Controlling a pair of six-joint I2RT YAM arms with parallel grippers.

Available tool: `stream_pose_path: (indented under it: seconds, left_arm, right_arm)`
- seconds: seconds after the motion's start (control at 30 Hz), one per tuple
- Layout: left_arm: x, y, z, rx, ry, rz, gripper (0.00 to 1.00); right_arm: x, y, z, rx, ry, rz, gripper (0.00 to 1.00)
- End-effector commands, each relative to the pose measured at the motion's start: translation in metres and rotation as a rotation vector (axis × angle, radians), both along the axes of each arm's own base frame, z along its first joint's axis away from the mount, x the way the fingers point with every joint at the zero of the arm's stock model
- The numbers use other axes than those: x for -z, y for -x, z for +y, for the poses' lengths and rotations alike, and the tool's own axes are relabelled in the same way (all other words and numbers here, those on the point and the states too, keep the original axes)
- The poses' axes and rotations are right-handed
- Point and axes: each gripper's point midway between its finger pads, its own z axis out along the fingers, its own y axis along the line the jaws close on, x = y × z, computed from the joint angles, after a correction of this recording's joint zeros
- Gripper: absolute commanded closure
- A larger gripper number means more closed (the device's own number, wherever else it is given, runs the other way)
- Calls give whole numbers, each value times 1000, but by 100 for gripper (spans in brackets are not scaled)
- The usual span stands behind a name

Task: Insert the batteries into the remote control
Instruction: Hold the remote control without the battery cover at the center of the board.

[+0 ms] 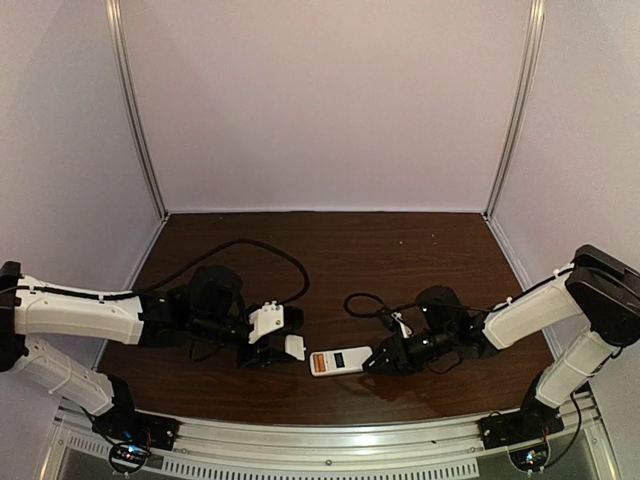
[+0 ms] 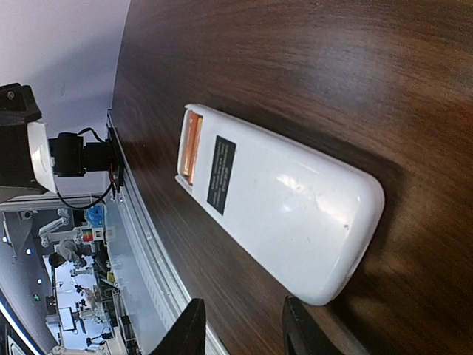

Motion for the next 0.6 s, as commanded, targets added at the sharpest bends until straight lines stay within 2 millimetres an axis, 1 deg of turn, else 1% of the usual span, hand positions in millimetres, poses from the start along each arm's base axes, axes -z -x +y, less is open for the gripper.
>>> stream_pose_path:
  seconds: [0.0,0.1,0.2,0.3,0.37,0.4,0.47,0.57]
  left_arm:
    - [-4,-5,-7,-22,2,6,78]
    - [5,-4,-11,-31,-22,25,79]
    - [16,-5,-14,-56,-66,52,79]
    - [23,-6,-17,-91,-93,92,81]
    - [24,-5,-20,-111,-92,107,81]
    - [24,-3,-21,-119,-89,111,81]
    - [25,-2,-23,-138,-80,119,80]
    - [30,-2,-26,-159,-79,116,80]
  right_arm:
    - [0,-10,1,6,9,-35,63]
    - [0,-15,-2,9,21,-45,63]
    - [-7,-18,-3,2,16,-61,62]
    - [-27,-19,-1,-7,-23,-93,59]
    - [-38,-23,-5,11,-19,-131,55]
    - [-40,-26,-9,24,-1,-149,52]
    - [-39,-35,-18,46,45,-180,48]
    - [-27,-44,-26,62,88,-180,46]
